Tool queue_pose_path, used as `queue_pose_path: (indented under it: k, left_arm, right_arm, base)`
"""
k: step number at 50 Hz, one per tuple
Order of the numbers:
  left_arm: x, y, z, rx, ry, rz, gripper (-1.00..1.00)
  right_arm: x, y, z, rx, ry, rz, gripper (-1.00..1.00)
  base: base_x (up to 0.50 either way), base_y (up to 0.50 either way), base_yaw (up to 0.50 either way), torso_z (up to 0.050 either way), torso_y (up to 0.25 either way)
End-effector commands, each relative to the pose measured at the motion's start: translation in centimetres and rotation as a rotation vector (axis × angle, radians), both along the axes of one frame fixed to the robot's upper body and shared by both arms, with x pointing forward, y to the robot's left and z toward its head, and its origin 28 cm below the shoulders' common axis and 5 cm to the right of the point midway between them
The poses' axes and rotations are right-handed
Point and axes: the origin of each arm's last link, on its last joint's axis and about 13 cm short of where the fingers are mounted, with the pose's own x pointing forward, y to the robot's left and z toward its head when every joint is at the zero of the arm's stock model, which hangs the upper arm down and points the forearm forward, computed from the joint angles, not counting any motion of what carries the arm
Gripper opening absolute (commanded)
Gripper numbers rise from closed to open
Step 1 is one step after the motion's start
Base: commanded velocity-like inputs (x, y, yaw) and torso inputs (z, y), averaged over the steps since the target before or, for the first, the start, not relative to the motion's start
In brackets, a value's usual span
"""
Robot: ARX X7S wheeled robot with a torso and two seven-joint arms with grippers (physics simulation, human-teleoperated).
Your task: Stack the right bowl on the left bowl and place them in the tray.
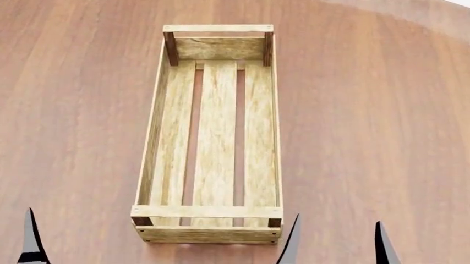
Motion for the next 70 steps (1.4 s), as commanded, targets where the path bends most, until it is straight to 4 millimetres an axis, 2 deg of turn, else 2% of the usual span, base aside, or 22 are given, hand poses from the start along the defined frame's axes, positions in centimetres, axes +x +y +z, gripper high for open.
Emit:
queue_pose_path:
  k: [1,9,24,44,70]
  left_arm:
    - [-0.7,2.5,0.7,-0.019,0.093,0.056,1.0]
    - [-0.8,3.0,0.3,-0.008,0.137,0.05,1.0]
    - [-0.7,5.3,-0.1,-0.147,0.284,0.057,1.0]
    - [-0.4,5.8,-0.6,-0.286,0.382,0.055,1.0]
    - [-0.6,5.3,-1.6,-0.383,0.506,0.015,1.0]
  right_arm:
    - [0.1,0.0,0.1,-0.016,-0.007,0.003,1.0]
    - [0.0,0.1,0.2,-0.019,-0.008,0.006,1.0]
    - [0.2,0.0,-0.1,-0.015,0.003,0.004,1.0]
    - [0.2,0.1,-0.4,-0.009,0.027,-0.007,1.0]
    - [0.2,0.2,-0.7,-0.007,0.04,-0.01,1.0]
  base:
    - [0.0,0.0,0.0,0.0,0.0]
    - [0.0,0.0,0.0,0.0,0.0]
    - [0.0,0.0,0.0,0.0,0.0]
    - [0.0,0.0,0.0,0.0,0.0]
    - [0.0,0.0,0.0,0.0,0.0]
